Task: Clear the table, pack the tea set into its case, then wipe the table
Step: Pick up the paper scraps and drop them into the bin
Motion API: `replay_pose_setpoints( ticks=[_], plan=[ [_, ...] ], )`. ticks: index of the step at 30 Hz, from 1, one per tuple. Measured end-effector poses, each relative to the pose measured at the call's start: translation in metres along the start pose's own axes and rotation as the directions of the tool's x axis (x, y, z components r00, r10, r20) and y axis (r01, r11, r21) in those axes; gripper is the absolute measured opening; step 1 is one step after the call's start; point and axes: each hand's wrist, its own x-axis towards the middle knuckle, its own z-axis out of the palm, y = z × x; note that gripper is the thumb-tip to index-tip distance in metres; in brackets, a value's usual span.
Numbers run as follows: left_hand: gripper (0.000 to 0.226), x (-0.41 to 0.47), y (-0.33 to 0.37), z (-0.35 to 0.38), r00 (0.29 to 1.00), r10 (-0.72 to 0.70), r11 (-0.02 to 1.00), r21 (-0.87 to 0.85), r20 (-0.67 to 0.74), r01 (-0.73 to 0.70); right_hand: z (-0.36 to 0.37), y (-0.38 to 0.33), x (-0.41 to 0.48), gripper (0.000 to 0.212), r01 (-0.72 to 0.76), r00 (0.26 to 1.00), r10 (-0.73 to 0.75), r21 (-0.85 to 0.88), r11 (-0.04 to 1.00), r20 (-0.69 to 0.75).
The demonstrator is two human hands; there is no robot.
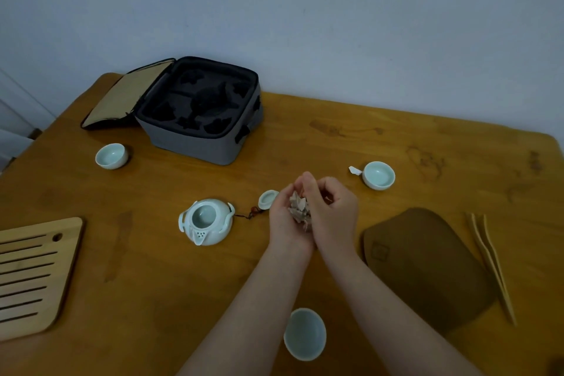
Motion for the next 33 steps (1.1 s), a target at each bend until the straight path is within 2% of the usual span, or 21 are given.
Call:
replay_pose_setpoints(
  ticks=[9,13,14,16,17,18,20,22,24,26,28,33],
  plan=[
    [0.037,-0.007,-0.019,0.011,0.998,-0.062,0.997,-0.053,0.013,0.063,-0.023,-0.008,-0.007,0.027,0.042,0.999,-0.041,0.030,0.999,-0.031],
    [0.028,0.006,-0.017,-0.001,0.999,-0.041,0.990,-0.133,-0.028,0.037,-0.032,-0.003,0.007,0.026,0.027,0.996,-0.019,0.093,0.995,-0.091],
    [0.027,0.009,-0.015,-0.005,0.998,-0.026,0.991,-0.134,-0.055,0.018,-0.034,0.004,0.018,0.023,0.028,0.994,-0.024,0.039,0.999,-0.103],
    [0.029,0.008,-0.009,-0.011,0.995,0.004,0.992,-0.125,-0.099,-0.016,-0.038,0.025,0.045,0.018,0.052,0.994,-0.073,-0.218,0.975,-0.087],
    [0.029,0.007,-0.006,-0.015,0.994,0.012,0.992,-0.126,-0.109,-0.025,-0.039,0.036,0.060,0.018,0.098,0.991,-0.125,-0.397,0.913,-0.045],
    [0.029,0.006,-0.002,-0.019,0.994,0.014,0.991,-0.128,-0.113,-0.029,-0.040,0.048,0.073,0.019,0.170,0.982,-0.184,-0.574,0.801,0.033],
    [0.029,0.002,0.003,-0.025,0.994,0.019,0.991,-0.128,-0.104,-0.032,-0.041,0.064,0.094,0.022,0.337,0.939,-0.226,-0.816,0.470,0.258],
    [0.028,0.001,0.007,-0.030,0.995,0.016,0.991,-0.127,-0.100,-0.028,-0.039,0.068,0.106,0.024,0.460,0.886,-0.141,-0.872,0.167,0.441],
    [0.028,0.000,0.010,-0.034,0.996,0.008,0.992,-0.128,-0.091,-0.020,-0.035,0.065,0.111,0.023,0.502,0.864,-0.035,-0.865,-0.024,0.503],
    [0.029,-0.001,0.013,-0.037,0.996,0.002,0.992,-0.126,-0.089,-0.014,-0.033,0.063,0.113,0.026,0.500,0.866,0.071,-0.855,-0.140,0.495],
    [0.029,-0.002,0.016,-0.041,0.995,-0.002,0.992,-0.125,-0.099,-0.010,-0.033,0.065,0.112,0.024,0.523,0.852,0.110,-0.830,-0.193,0.512],
    [0.030,-0.008,0.020,-0.053,0.990,0.002,0.990,-0.141,-0.140,-0.021,-0.034,0.072,0.106,0.016,0.554,0.832,0.079,-0.816,-0.166,0.549]
  ],
)
